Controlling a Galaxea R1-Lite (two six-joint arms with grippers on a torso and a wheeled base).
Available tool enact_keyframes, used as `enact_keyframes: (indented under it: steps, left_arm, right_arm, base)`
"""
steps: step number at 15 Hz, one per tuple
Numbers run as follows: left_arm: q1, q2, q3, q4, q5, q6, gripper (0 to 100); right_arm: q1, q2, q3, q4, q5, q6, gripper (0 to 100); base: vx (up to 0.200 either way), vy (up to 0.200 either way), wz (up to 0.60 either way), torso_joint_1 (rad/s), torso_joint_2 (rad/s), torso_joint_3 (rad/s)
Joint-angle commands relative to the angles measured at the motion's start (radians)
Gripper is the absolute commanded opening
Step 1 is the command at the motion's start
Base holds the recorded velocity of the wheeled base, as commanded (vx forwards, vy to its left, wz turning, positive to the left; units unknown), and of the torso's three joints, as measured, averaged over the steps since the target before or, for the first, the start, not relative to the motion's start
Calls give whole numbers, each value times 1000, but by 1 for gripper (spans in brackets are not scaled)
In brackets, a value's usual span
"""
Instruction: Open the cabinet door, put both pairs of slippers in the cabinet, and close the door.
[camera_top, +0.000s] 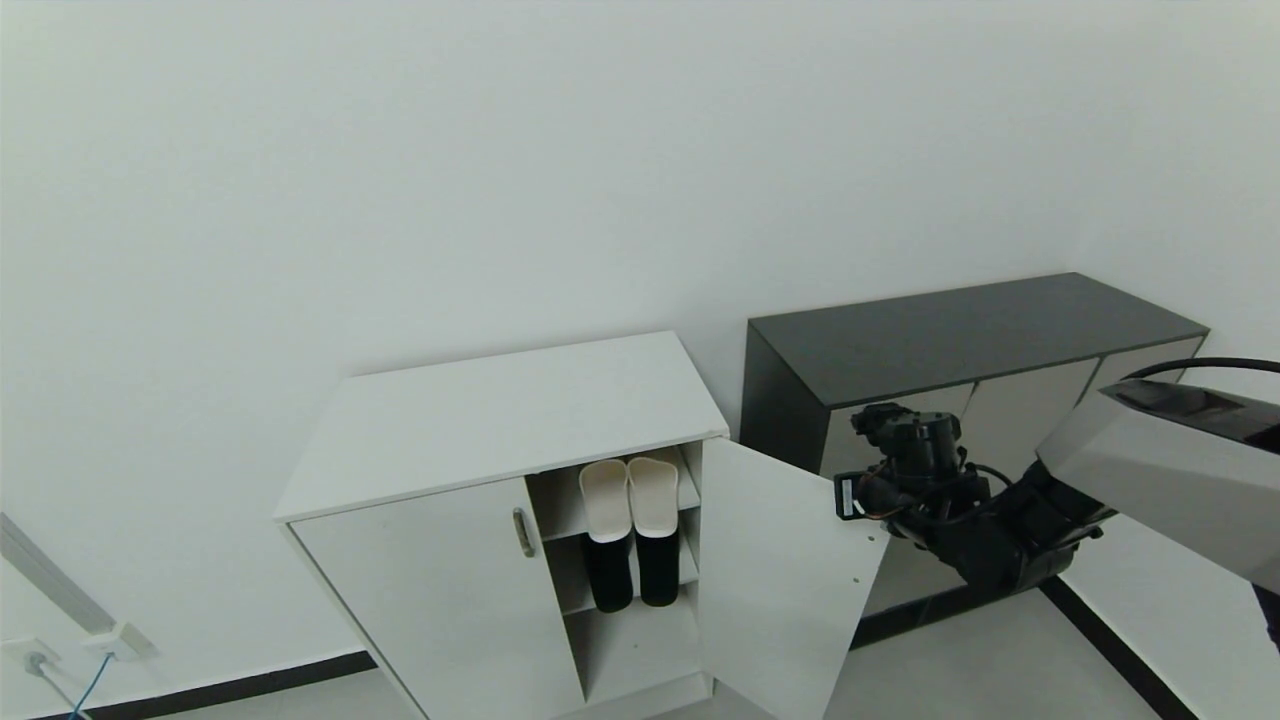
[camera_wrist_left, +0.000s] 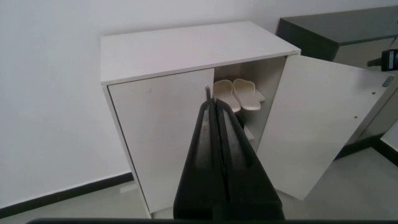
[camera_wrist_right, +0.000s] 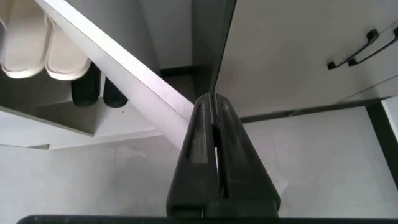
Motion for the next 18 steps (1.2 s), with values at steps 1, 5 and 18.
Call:
enact_keyframes:
  steps: [1, 5, 18]
  left_arm:
    - [1, 1, 0, 0, 0, 0, 0]
    - [1, 1, 0, 0, 0, -2, 0]
    - [1, 1, 0, 0, 2, -2, 0]
  right_arm:
    - [-4, 19, -4, -15, -2, -2, 0]
    - [-2, 27, 1, -24, -3, -5, 0]
    - [223, -122, 200, -100, -16, -40, 0]
  base:
    - [0, 0, 0, 0, 0, 0]
    - [0, 0, 0, 0, 0, 0]
    - [0, 0, 0, 0, 0, 0]
